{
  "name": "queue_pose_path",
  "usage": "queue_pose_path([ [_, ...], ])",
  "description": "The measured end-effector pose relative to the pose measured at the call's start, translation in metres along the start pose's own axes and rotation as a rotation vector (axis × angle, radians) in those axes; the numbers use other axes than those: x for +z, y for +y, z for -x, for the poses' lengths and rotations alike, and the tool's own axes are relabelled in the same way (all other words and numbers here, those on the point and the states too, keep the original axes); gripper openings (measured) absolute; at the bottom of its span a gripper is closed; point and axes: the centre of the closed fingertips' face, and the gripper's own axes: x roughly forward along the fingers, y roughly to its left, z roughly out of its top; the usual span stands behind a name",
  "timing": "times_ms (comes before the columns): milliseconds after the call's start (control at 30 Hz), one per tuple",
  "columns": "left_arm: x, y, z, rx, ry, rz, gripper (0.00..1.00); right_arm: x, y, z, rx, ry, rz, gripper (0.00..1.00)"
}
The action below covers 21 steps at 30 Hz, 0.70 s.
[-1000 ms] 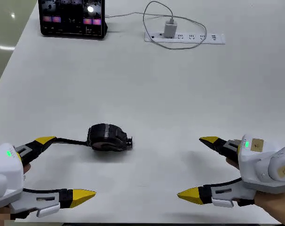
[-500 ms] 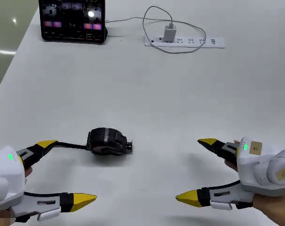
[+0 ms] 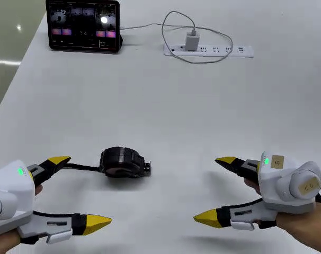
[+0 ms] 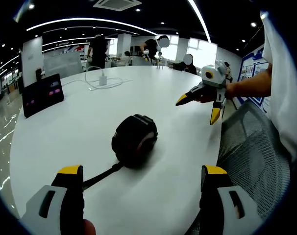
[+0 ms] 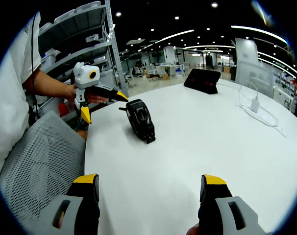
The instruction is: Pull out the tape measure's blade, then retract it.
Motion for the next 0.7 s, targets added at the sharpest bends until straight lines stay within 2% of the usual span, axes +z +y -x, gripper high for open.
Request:
queue_pose_path([
  [333, 0.001, 0.012, -0.009, -0.022, 0.018, -0.033, 0.95, 0.002, -0.004, -0.014, 0.019, 0.01, 0.014, 0.83],
  [700, 0.003, 0.017, -0.018, -0.067, 0.048, -0.084, 0.92, 0.009, -0.008, -0.028, 0.044, 0.014, 0.051, 0.83],
])
